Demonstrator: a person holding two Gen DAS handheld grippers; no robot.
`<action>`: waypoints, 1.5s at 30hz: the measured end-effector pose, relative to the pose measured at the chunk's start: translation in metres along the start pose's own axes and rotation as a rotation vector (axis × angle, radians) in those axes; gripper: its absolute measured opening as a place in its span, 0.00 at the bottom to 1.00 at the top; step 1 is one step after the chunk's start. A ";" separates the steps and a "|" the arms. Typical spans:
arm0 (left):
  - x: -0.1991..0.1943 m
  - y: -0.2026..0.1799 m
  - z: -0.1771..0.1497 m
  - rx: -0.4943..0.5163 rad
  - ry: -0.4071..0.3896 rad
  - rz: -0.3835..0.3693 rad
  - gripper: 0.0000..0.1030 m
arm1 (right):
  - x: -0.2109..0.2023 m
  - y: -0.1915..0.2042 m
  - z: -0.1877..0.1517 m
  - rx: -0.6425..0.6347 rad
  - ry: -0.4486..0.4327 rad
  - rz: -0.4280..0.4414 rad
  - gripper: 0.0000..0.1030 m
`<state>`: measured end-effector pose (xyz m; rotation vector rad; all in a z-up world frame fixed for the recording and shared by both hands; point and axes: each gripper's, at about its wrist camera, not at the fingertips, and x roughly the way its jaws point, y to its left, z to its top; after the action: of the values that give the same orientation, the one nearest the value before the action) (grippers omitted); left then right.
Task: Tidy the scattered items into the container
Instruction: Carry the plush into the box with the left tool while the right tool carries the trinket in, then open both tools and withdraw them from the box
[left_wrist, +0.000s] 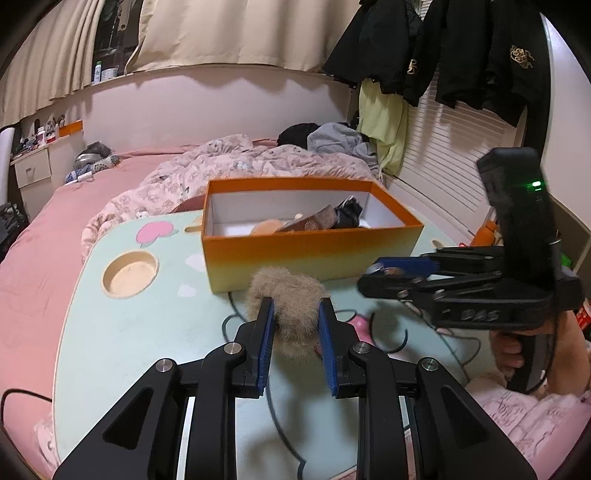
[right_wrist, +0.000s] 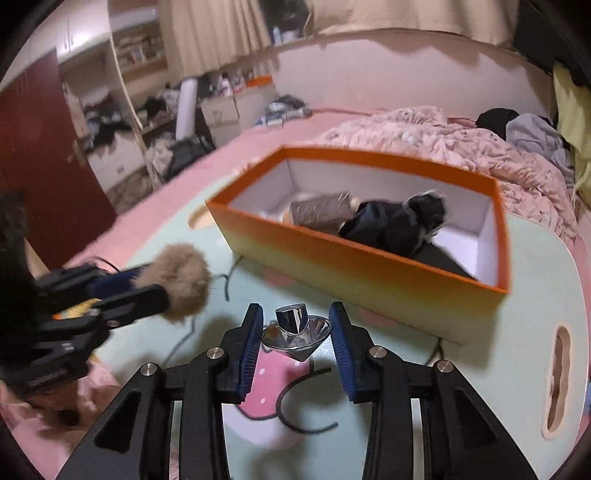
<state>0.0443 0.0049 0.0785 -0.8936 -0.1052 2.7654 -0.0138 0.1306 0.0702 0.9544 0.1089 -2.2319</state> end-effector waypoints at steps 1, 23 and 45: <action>0.000 -0.003 0.004 0.003 -0.006 -0.005 0.24 | -0.008 -0.002 0.002 0.008 -0.021 0.002 0.34; 0.120 0.030 0.114 -0.147 0.078 -0.019 0.33 | 0.026 -0.066 0.091 0.150 -0.125 -0.088 0.50; 0.091 0.017 0.063 -0.098 0.094 0.034 0.58 | 0.001 -0.059 0.037 0.071 -0.059 -0.248 0.67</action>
<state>-0.0674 0.0110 0.0753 -1.0580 -0.2128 2.7643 -0.0739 0.1622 0.0853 0.9562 0.1278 -2.5041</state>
